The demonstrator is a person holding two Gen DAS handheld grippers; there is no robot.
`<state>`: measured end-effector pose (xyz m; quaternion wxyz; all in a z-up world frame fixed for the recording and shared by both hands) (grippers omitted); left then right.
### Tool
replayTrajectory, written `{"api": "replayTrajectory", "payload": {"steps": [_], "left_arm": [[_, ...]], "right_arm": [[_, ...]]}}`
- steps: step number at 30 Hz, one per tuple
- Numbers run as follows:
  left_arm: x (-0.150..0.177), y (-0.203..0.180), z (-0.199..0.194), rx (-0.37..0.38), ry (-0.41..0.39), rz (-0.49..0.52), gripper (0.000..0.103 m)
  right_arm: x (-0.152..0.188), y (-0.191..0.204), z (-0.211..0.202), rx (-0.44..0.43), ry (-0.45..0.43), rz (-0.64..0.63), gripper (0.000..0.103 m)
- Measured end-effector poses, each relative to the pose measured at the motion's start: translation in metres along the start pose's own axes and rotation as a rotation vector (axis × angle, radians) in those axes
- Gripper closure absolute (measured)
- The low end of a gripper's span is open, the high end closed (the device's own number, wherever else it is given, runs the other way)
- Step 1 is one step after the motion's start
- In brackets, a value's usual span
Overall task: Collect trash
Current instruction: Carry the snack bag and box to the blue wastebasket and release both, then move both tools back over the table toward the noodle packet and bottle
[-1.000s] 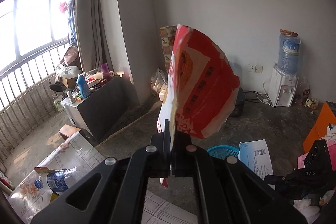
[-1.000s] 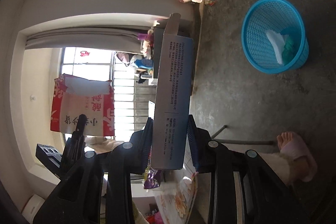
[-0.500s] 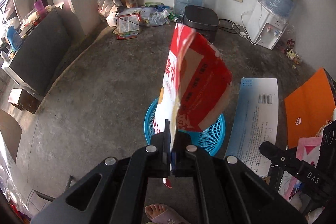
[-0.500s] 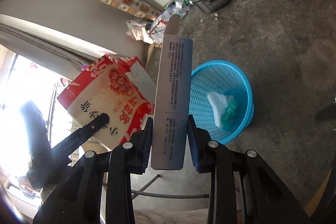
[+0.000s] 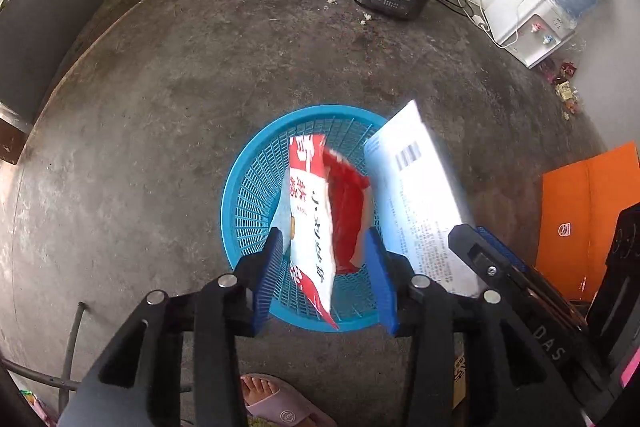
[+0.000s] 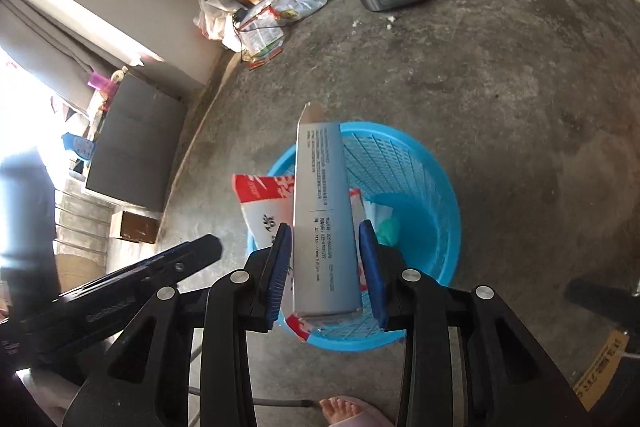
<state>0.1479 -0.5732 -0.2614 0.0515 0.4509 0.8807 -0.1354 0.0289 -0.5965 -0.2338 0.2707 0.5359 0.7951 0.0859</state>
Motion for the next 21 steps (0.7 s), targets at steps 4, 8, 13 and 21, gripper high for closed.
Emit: {"api": "replayTrajectory", "payload": {"steps": [4,8,13,21], "left_arm": [[-0.005,0.006,-0.014,0.025,-0.02,-0.046,0.061],[-0.011,0.004,-0.047,0.036,-0.094,-0.044,0.058],[-0.007,-0.003,-0.098,0.051,-0.191,-0.031,0.055],[0.02,-0.011,-0.214,0.076,-0.415,-0.004,0.044]], "right_arm": [[0.01,-0.025,0.014,0.066,0.042,0.043,0.058],[0.02,-0.029,-0.005,0.053,0.032,0.045,0.058],[0.024,-0.025,-0.029,0.044,0.006,0.023,0.058],[0.018,0.022,-0.108,-0.012,-0.166,-0.082,0.053]]}}
Point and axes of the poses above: each gripper's, at about its wrist camera, not at the fingertips, and z roughly the way its jaws point, y to its left, x to its underside, the point moved 7 cm from there along z, roughly the way its jaws point, and after that the axes turned 6 degrees about -z, right-handed, at the moved point
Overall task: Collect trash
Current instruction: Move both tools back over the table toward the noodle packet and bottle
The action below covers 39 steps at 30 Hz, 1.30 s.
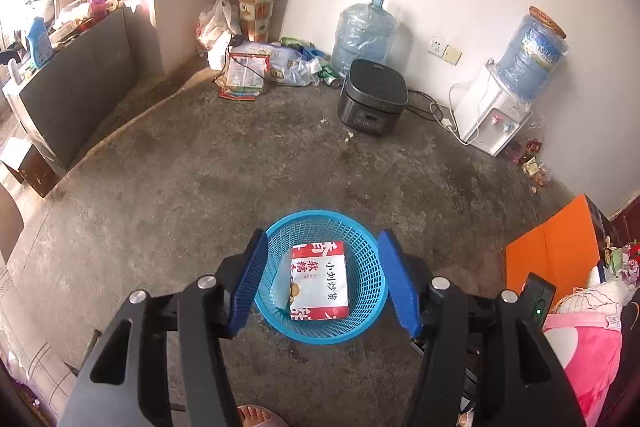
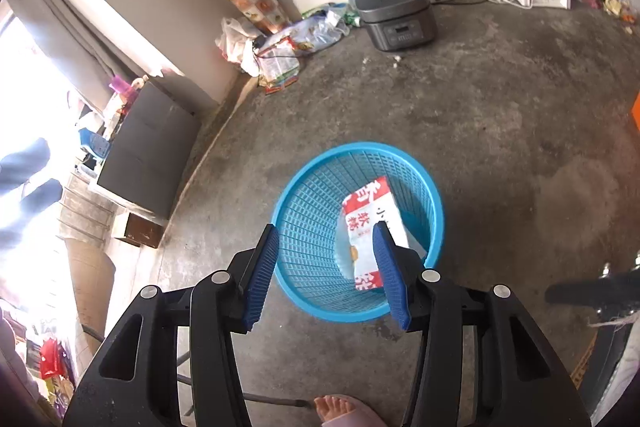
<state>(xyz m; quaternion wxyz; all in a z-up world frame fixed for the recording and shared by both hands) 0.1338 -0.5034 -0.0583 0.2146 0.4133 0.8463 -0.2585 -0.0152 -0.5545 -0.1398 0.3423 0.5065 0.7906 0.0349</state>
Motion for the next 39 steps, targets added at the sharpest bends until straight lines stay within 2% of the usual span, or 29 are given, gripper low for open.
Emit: {"api": "replayTrajectory", "payload": {"steps": [4,10,11,14,17,22,28,39], "left_arm": [[0.001,-0.002,-0.07,0.005,-0.14,0.011,0.029],[0.019,0.016,-0.167,-0.025,-0.315,0.001,0.01],[0.023,0.02,-0.182,-0.038,-0.341,-0.006,0.008],[0.037,0.033,-0.224,-0.07,-0.421,-0.016,0.006],[0.051,0.05,-0.262,-0.107,-0.486,-0.02,0.006],[0.076,0.086,-0.314,-0.149,-0.563,-0.112,0.006],[0.111,0.133,-0.366,-0.244,-0.647,-0.178,0.006],[0.175,0.219,-0.434,-0.42,-0.735,-0.329,0.006]], "right_arm": [[-0.01,0.036,-0.047,-0.026,-0.106,-0.099,0.044],[-0.016,0.091,-0.111,-0.049,-0.261,-0.275,0.017],[-0.016,0.1,-0.119,-0.051,-0.283,-0.306,0.013],[-0.013,0.126,-0.139,-0.06,-0.33,-0.396,0.008],[-0.007,0.148,-0.152,-0.07,-0.358,-0.474,0.008],[0.006,0.175,-0.167,-0.074,-0.399,-0.55,0.008],[0.024,0.214,-0.182,-0.123,-0.431,-0.672,0.008],[0.047,0.272,-0.189,-0.3,-0.362,-0.735,0.008]]}}
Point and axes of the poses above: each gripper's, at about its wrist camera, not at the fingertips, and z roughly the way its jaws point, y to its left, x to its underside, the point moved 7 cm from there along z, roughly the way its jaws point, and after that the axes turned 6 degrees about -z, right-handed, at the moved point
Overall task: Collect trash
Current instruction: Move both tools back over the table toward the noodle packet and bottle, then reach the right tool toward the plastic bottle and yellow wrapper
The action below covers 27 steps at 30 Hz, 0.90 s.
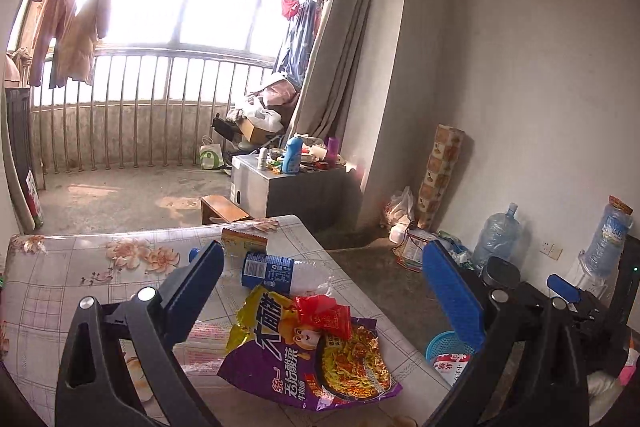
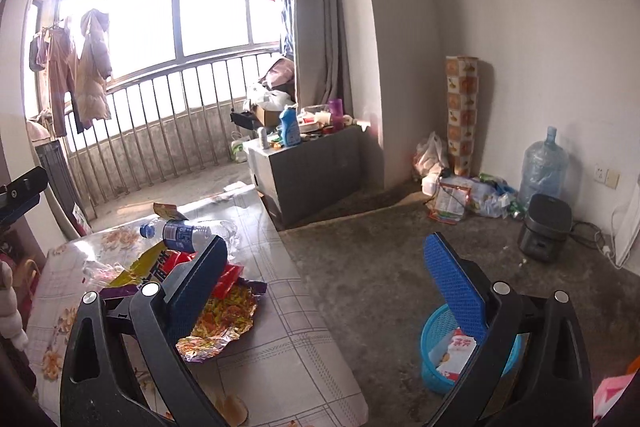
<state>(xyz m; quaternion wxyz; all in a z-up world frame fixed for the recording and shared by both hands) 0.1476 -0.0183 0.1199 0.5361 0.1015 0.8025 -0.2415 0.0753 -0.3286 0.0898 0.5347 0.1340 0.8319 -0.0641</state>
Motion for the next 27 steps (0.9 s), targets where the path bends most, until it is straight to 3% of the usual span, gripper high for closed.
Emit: {"api": "replayTrajectory", "payload": {"steps": [8,13,22,27], "left_arm": [[-0.001,0.085,-0.023,-0.149,-0.041,-0.101,0.006],[0.013,0.127,-0.017,-0.188,-0.001,-0.183,0.006],[0.042,0.161,0.013,-0.143,0.111,-0.278,0.007],[0.053,0.155,0.01,-0.01,0.165,-0.303,0.015]], "right_arm": [[-0.005,0.021,0.013,-0.125,0.055,0.08,0.009],[-0.002,0.052,0.037,-0.252,0.132,0.139,0.011],[-0.005,0.1,0.092,-0.407,0.268,0.15,0.017],[-0.026,0.144,0.123,-0.548,0.299,-0.002,0.017]]}}
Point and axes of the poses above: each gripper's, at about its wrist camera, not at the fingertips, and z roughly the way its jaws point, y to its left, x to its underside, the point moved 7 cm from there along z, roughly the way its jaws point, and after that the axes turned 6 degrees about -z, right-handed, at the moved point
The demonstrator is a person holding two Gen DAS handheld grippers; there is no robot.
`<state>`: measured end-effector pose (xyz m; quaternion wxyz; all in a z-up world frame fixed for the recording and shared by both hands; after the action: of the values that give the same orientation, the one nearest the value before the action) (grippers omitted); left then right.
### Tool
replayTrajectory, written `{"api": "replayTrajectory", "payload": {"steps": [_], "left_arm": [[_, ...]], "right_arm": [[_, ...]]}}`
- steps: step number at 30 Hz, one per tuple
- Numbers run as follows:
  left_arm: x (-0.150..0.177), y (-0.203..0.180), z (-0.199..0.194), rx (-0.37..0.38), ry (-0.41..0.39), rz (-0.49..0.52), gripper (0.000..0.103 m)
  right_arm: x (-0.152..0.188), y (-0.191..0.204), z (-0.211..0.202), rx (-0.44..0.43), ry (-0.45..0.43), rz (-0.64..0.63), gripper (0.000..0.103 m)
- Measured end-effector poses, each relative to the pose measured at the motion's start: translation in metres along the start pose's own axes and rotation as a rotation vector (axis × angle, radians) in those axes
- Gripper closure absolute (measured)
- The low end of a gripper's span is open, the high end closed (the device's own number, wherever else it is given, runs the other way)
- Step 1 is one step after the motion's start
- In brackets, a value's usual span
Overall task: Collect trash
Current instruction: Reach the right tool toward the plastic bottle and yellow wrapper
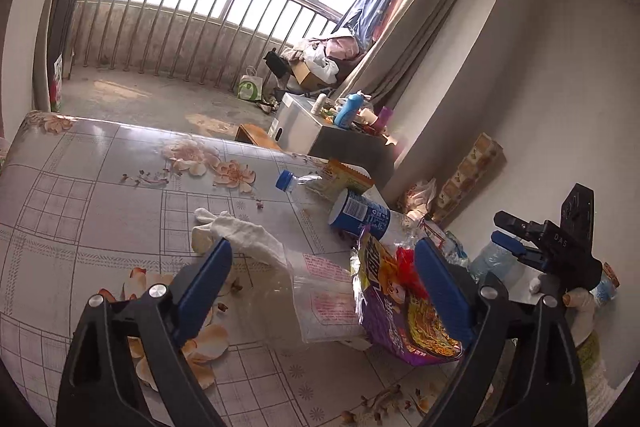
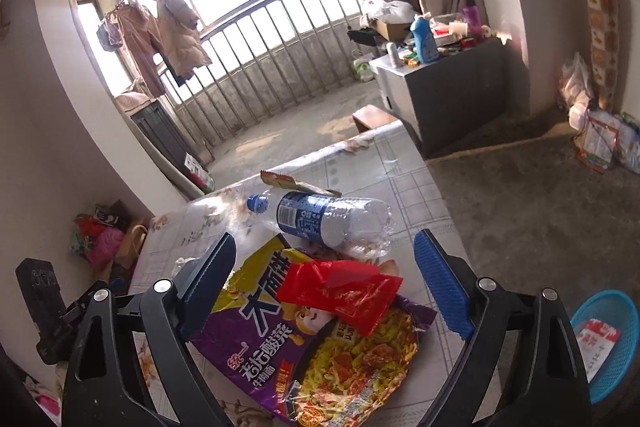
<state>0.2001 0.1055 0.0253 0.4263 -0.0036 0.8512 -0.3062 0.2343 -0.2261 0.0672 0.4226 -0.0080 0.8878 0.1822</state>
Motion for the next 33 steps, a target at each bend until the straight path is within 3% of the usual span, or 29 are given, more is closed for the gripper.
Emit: {"api": "replayTrajectory", "payload": {"steps": [6,11,18,21,23,26,33], "left_arm": [[0.02,0.009,-0.002,-0.007,0.063,-0.017,0.025],[0.041,0.019,0.007,-0.008,0.13,-0.08,0.033],[0.051,0.031,0.009,-0.01,0.168,-0.112,0.034],[0.056,0.035,0.012,-0.008,0.193,-0.122,0.039],[0.06,0.035,0.015,0.001,0.204,-0.135,0.05],[0.065,0.036,0.022,0.016,0.22,-0.166,0.058],[0.069,0.038,0.037,0.011,0.225,-0.184,0.071]], "right_arm": [[-0.032,0.023,0.082,-0.137,0.152,-0.242,0.017],[-0.034,0.043,0.155,-0.198,0.308,-0.481,0.015],[-0.021,0.06,0.204,-0.307,0.462,-0.585,0.015],[-0.019,0.058,0.217,-0.35,0.533,-0.543,0.023],[-0.019,0.056,0.218,-0.377,0.561,-0.499,0.03],[-0.019,0.051,0.216,-0.415,0.592,-0.434,0.041],[-0.004,0.045,0.193,-0.408,0.626,-0.291,0.046]]}}
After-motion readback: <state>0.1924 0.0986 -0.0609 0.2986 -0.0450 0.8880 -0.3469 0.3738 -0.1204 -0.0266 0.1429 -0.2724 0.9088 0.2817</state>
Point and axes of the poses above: each gripper's, at about its wrist camera, not at the fingertips, and z roughly the way its jaws point, y to its left, x to its underside, the point moved 7 cm from there along z, roughly the way its jaws point, and after that the axes turned 6 degrees about -z, right-handed, at the moved point
